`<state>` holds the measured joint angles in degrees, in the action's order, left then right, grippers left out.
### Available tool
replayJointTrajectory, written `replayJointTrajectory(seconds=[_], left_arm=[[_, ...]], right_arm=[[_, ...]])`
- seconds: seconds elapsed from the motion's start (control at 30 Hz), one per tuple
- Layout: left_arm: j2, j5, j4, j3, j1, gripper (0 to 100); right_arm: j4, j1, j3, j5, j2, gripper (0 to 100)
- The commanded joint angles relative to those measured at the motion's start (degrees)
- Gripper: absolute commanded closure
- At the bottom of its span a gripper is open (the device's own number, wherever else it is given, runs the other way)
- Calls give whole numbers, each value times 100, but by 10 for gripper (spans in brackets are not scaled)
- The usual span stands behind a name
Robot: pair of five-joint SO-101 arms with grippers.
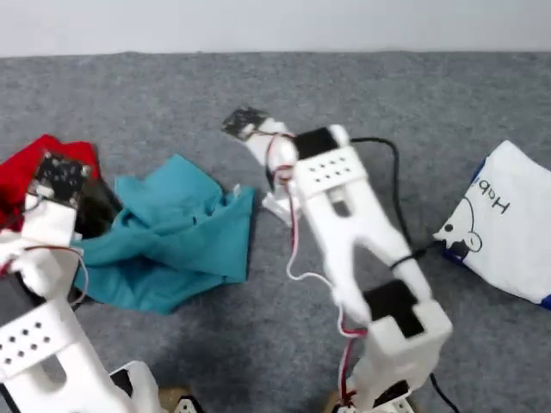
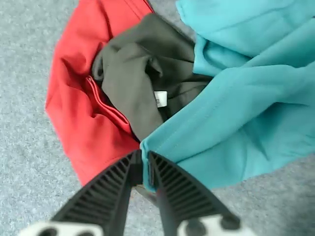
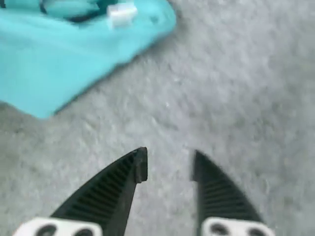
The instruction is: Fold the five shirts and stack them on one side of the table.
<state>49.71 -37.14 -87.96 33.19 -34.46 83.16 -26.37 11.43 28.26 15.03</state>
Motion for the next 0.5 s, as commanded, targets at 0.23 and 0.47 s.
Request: replayJointTrajectory(seconds=[0.23,0.47], left_arm=[[765,-62,114,75,-26,987],[765,-35,88,84,-35,987]], right_arm=[[-92,-268,1090,1793,1147,742],[-92,-268,1855,2804,1824,742]])
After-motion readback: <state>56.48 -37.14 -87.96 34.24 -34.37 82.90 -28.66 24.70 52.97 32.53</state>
